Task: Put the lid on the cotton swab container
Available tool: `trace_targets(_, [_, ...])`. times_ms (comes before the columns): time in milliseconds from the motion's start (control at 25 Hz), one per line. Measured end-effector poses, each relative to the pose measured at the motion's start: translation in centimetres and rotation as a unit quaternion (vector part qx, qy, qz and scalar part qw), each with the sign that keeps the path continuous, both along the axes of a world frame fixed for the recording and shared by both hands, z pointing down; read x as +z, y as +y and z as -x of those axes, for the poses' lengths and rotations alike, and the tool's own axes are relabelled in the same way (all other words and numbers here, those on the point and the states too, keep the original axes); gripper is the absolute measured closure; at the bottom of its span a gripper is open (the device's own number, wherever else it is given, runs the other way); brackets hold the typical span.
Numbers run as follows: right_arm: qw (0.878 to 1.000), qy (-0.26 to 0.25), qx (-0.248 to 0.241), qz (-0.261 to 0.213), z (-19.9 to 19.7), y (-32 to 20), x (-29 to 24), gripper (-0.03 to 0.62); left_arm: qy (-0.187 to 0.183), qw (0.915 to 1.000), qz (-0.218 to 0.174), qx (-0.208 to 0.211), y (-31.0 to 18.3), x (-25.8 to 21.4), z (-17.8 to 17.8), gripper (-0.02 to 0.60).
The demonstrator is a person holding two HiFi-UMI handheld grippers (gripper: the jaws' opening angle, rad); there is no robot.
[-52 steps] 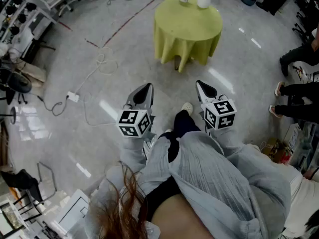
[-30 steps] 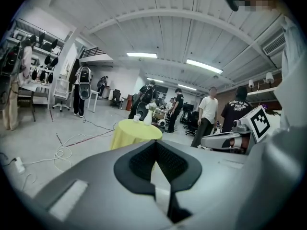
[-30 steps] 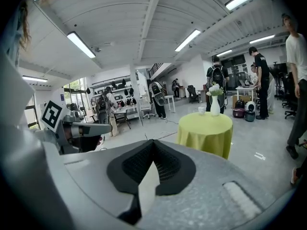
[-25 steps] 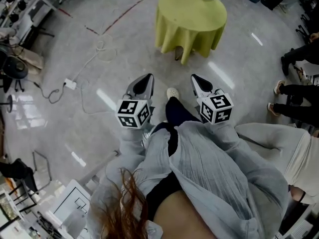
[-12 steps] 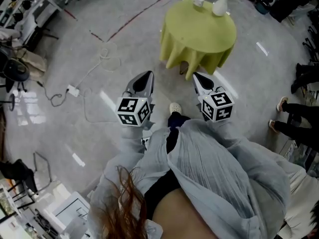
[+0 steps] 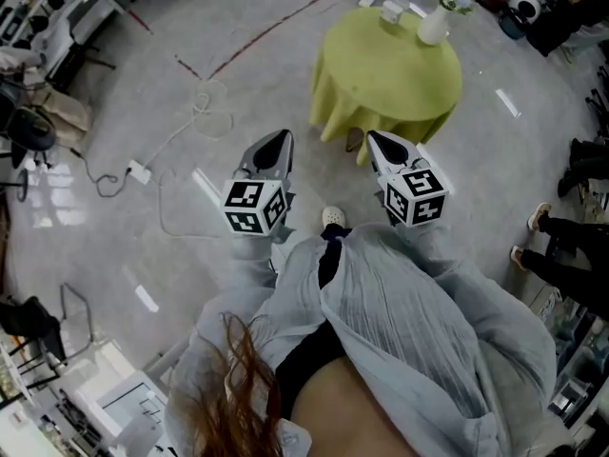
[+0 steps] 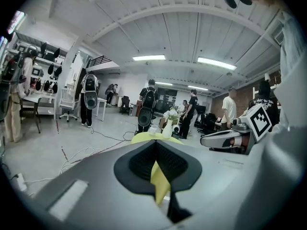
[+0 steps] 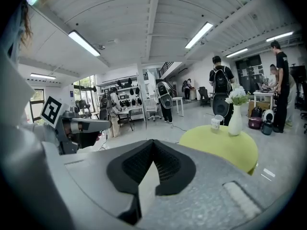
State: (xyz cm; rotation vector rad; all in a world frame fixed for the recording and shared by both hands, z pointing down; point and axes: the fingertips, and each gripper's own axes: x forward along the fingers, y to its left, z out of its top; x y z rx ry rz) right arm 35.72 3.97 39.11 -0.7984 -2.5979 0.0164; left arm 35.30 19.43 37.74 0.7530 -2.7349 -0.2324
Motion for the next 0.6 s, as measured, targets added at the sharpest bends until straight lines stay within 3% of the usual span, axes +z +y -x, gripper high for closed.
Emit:
trace_targets(280, [1.000, 0.007, -0.007, 0.003, 2.5, -0.9, 0.6, 0.592, 0.001, 0.9996, 0.006, -0.026, 0.3, 0.6, 2.2, 0.563])
trace_targets(600, [0.999, 0.031, -0.018, 0.005, 2.9, -0.7, 1.8, 0.592, 0.032, 0.9985, 0.006, -0.044, 0.8, 2.6, 1.1, 0.563])
